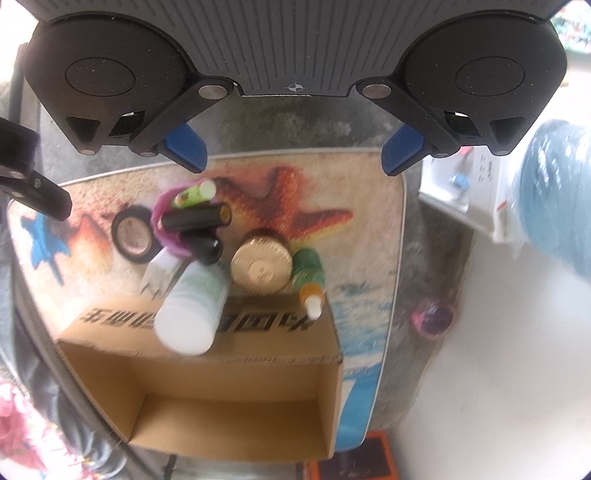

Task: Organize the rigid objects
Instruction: 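Reach the right gripper into the pink cup and grasp the green lip balm stick, then carry the green stick into the cardboard box and open the right gripper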

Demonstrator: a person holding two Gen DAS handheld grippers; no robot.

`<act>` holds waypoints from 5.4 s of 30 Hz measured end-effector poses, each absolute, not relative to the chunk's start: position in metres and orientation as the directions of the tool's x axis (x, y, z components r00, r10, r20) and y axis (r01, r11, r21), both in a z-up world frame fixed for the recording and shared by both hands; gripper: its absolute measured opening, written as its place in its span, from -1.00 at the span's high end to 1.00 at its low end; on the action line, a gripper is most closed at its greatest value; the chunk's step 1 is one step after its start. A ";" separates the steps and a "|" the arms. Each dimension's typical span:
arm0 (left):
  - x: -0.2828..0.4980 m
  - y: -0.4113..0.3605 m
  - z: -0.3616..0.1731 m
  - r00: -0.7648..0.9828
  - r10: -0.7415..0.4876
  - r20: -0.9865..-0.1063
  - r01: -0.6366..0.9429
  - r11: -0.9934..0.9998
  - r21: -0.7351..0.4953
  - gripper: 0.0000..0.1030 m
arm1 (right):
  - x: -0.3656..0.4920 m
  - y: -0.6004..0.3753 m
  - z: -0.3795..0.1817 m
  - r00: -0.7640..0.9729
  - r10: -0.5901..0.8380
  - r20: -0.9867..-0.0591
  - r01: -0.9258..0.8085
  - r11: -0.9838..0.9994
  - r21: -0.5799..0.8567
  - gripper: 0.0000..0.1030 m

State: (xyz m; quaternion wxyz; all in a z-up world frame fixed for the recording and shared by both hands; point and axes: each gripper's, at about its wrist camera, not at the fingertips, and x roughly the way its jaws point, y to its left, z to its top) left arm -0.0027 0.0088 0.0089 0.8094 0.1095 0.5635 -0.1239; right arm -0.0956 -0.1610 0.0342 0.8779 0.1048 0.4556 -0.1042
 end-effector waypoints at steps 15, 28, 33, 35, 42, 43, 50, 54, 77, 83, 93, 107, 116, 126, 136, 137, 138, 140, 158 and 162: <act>0.004 -0.003 -0.003 0.280 -0.272 -0.921 0.470 0.875 -0.115 -0.69 | -0.082 -0.175 0.028 0.582 0.136 -0.802 0.359 0.842 0.403 -0.81; 0.005 -0.043 -0.016 0.227 -0.204 -0.952 0.567 0.823 -0.041 0.09 | -0.045 -0.206 -0.037 0.447 0.467 -0.763 0.448 0.622 0.643 -0.04; 0.009 -0.054 -0.018 0.212 -0.194 -0.958 0.559 0.828 -0.044 0.40 | -0.030 -0.213 -0.063 0.382 0.575 -0.723 0.514 0.518 0.684 0.13; 0.010 -0.057 -0.019 0.204 -0.193 -0.960 0.564 0.825 -0.046 0.49 | -0.026 -0.213 -0.073 0.364 0.614 -0.700 0.544 0.470 0.695 0.19; 0.017 -0.058 -0.027 0.140 -0.215 -0.966 0.570 0.816 -0.099 0.71 | -0.024 -0.218 -0.102 0.332 0.660 -0.675 0.669 0.340 0.661 0.35; 0.018 -0.058 -0.027 0.137 -0.214 -0.967 0.571 0.815 -0.099 0.72 | -0.025 -0.218 -0.103 0.324 0.661 -0.676 0.685 0.328 0.650 0.35; 0.031 -0.047 -0.030 0.114 -0.223 -0.968 0.545 0.828 -0.127 0.68 | -0.032 -0.221 -0.115 0.325 0.673 -0.664 0.763 0.228 0.605 0.35; 0.038 -0.045 -0.041 0.072 -0.227 -0.971 0.546 0.824 -0.152 0.69 | -0.032 -0.215 -0.125 0.320 0.692 -0.647 0.800 0.168 0.575 0.34; 0.059 -0.049 -0.052 -0.087 -0.287 -0.954 0.539 0.792 -0.287 0.69 | -0.017 -0.219 -0.141 0.256 0.690 -0.677 0.855 0.165 0.491 0.36; 0.059 -0.064 -0.059 -0.094 -0.258 -0.962 0.539 0.799 -0.267 0.69 | -0.016 -0.220 -0.143 0.263 0.681 -0.683 0.850 0.172 0.498 0.37; 0.058 -0.081 -0.062 -0.066 -0.257 -0.964 0.560 0.790 -0.249 0.74 | -0.023 -0.226 -0.136 0.277 0.655 -0.704 0.838 0.195 0.510 0.68; 0.037 -0.075 -0.007 0.025 -0.337 -0.941 0.617 0.746 -0.250 0.74 | -0.045 -0.220 -0.069 0.391 0.609 -0.690 0.752 0.221 0.621 0.68; 0.081 -0.050 0.083 0.281 -0.379 -0.882 0.580 0.799 -0.159 0.74 | 0.043 -0.198 0.032 0.502 0.591 -0.632 0.490 0.408 0.770 0.68; 0.199 -0.060 0.044 0.374 -0.287 -0.882 0.459 0.884 -0.093 0.73 | 0.203 -0.191 0.006 0.452 0.616 -0.645 0.390 0.514 0.764 0.68; 0.267 -0.070 -0.009 0.327 -0.199 -0.924 0.416 0.908 -0.048 0.73 | 0.278 -0.200 -0.072 0.425 0.638 -0.643 0.471 0.450 0.758 0.68; 0.268 -0.070 -0.010 0.329 -0.191 -0.925 0.415 0.909 -0.040 0.73 | 0.284 -0.199 -0.075 0.422 0.634 -0.648 0.463 0.464 0.755 0.68; 0.270 -0.069 -0.012 0.325 -0.191 -0.926 0.411 0.910 -0.044 0.72 | 0.289 -0.197 -0.079 0.417 0.625 -0.661 0.460 0.481 0.746 0.68; 0.270 -0.067 -0.012 0.322 -0.186 -0.928 0.404 0.914 -0.043 0.70 | 0.296 -0.194 -0.091 0.403 0.620 -0.674 0.471 0.491 0.733 0.68; 0.231 -0.033 0.032 0.348 -0.301 -0.888 0.365 0.916 -0.167 0.47 | 0.293 -0.186 -0.076 0.374 0.612 -0.696 0.465 0.526 0.712 0.59; 0.213 -0.022 0.051 0.366 -0.344 -0.865 0.366 0.908 -0.206 0.43 | 0.265 -0.204 -0.028 0.446 0.629 -0.637 0.431 0.472 0.769 0.59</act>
